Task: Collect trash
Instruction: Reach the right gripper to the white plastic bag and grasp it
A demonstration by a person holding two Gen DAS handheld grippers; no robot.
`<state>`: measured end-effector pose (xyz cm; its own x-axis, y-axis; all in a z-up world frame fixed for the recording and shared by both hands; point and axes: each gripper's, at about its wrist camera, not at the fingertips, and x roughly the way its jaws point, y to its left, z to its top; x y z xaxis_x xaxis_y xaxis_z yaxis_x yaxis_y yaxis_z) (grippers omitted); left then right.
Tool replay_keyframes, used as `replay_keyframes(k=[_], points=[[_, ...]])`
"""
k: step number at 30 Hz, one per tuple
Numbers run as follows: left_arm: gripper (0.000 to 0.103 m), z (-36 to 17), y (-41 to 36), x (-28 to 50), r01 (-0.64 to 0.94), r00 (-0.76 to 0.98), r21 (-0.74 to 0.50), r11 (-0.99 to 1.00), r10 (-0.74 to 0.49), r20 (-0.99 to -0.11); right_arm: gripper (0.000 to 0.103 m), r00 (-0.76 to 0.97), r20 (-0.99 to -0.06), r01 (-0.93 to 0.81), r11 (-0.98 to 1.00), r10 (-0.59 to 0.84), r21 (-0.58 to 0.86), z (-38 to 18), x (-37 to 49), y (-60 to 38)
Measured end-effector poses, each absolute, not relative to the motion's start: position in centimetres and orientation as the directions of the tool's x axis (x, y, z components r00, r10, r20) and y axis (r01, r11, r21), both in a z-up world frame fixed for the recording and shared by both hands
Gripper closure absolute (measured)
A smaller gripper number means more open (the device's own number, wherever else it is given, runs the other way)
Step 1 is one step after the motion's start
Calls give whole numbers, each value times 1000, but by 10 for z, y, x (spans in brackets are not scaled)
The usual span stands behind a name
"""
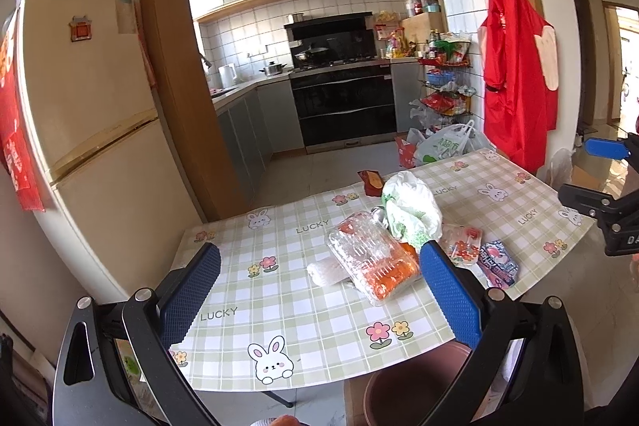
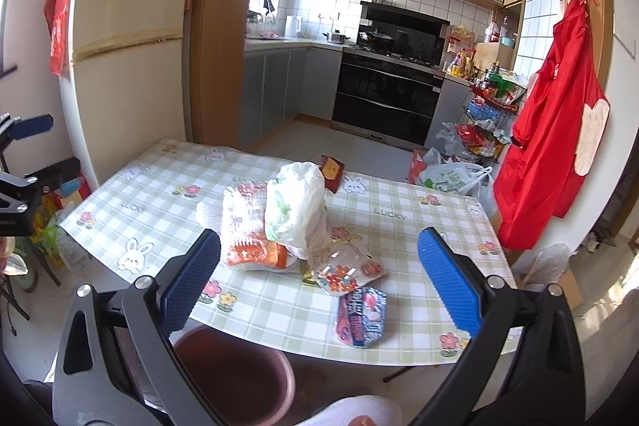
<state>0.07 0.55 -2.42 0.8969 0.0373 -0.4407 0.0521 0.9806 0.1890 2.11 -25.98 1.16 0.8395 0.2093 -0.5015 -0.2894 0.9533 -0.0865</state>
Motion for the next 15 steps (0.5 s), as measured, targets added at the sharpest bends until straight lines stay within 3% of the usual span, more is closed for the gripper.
replay_keyframes(k=[6,15], points=[[5,-54,21,12,60,857,112,992,6,-515,6,852,-475,-232,972,222,38,-29,25,-277],[5,-124,23,39,110,788,27,994,-70,-611,6,787,-573,-219,972,229,87,-116,44,-288]])
